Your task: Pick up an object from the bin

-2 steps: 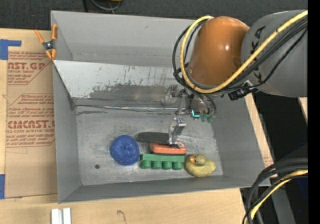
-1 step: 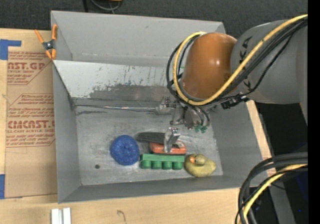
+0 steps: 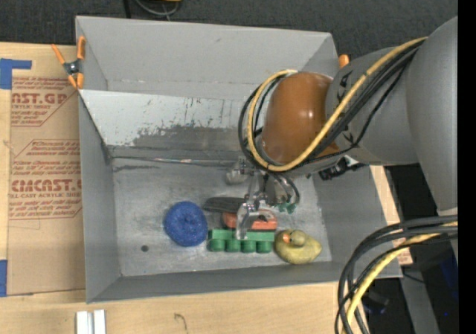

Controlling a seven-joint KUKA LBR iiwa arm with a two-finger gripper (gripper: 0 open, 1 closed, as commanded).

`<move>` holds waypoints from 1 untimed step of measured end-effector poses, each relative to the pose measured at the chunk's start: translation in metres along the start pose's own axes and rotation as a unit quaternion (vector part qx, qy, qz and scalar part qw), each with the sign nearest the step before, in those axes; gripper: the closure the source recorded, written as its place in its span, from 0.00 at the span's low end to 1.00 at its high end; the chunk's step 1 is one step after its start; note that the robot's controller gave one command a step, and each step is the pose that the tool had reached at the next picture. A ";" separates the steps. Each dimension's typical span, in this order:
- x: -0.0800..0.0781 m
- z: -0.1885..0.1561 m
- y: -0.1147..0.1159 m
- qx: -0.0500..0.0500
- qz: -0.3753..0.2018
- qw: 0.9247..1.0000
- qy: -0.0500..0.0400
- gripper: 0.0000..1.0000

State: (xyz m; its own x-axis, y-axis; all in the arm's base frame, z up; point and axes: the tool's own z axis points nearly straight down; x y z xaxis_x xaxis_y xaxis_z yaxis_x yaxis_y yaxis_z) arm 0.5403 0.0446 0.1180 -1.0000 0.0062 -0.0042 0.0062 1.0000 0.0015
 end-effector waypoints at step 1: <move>0.003 0.037 0.016 0.001 -0.017 1.000 0.016 1.00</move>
Offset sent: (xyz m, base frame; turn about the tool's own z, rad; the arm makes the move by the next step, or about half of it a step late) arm 0.0000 0.0000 0.0000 0.0000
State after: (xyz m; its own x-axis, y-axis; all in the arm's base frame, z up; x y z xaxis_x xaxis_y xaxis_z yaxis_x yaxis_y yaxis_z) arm 0.5375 0.0605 0.0806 -0.9992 -0.0283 0.0281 -0.0283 0.9996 0.0000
